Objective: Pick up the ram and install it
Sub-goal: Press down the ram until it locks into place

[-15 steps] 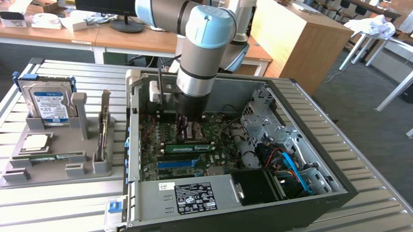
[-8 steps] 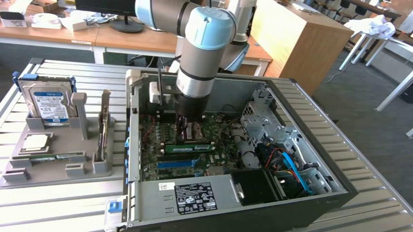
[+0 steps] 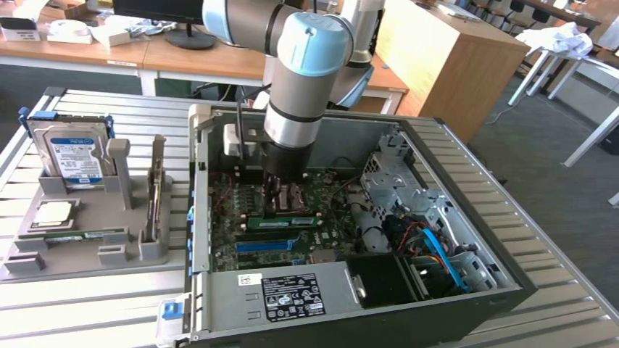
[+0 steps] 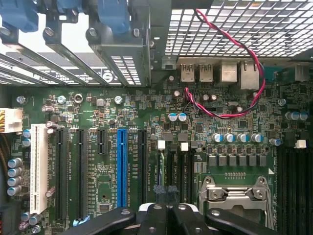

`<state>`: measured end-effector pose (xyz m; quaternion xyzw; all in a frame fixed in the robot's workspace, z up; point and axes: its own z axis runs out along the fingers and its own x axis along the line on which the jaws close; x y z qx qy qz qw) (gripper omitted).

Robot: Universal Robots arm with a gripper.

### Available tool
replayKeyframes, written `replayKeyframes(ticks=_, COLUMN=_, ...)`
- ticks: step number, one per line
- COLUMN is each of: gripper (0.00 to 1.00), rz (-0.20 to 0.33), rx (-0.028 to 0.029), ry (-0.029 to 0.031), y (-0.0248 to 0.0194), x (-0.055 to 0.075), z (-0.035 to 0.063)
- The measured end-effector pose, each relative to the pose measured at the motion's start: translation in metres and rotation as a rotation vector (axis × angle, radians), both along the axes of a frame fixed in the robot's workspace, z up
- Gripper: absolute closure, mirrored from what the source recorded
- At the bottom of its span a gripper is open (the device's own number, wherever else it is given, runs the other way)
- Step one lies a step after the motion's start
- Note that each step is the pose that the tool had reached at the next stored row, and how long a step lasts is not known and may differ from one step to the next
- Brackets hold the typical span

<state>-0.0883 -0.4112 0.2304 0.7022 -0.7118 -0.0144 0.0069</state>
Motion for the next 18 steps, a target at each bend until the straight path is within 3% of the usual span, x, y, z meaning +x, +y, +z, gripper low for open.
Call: replayKeyframes(ticks=18, gripper=0.90, rz=0.000, rx=0.0002, ry=-0.0001, y=0.0000, x=0.0000, z=-0.0031)
